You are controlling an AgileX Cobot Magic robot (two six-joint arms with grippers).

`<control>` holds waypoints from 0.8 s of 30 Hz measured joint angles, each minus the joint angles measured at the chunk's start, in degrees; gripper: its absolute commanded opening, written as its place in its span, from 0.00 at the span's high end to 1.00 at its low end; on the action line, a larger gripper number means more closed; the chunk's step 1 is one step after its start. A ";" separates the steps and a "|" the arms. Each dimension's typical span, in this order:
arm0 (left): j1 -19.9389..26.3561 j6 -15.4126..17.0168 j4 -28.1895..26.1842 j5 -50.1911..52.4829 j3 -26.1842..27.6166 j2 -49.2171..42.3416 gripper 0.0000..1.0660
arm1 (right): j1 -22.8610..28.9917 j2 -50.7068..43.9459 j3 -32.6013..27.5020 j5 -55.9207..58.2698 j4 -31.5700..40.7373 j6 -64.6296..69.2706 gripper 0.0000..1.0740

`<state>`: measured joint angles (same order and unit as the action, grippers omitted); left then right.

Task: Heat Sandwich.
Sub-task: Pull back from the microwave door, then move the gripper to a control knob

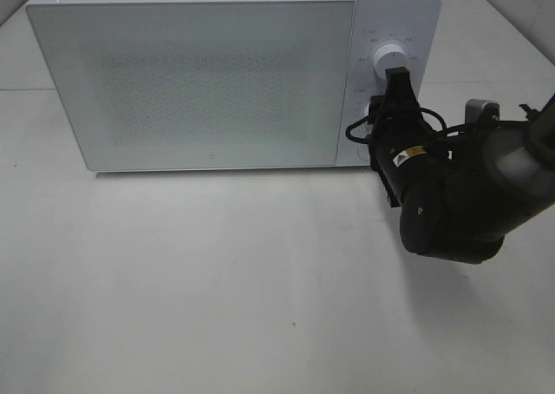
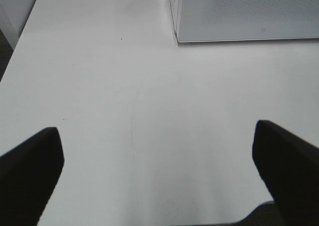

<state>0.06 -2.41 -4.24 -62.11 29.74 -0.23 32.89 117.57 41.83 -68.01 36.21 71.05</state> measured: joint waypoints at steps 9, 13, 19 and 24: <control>0.00 0.00 0.00 0.00 0.00 0.00 0.08 | 0.00 0.06 0.00 -0.34 0.06 15.30 0.85; 0.00 0.00 0.00 0.00 0.00 0.00 0.08 | -0.06 0.06 -0.11 -0.34 -0.23 16.79 0.85; 0.00 0.00 0.00 0.00 0.00 0.00 0.08 | -0.11 0.06 -0.11 -0.34 -0.40 16.16 0.83; 0.00 0.00 0.00 0.00 0.00 0.00 0.08 | -0.11 0.06 -0.11 -0.34 -0.40 15.47 0.81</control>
<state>0.06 -2.41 -4.24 -62.11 29.74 -0.23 32.77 117.63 41.71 -68.35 35.81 86.52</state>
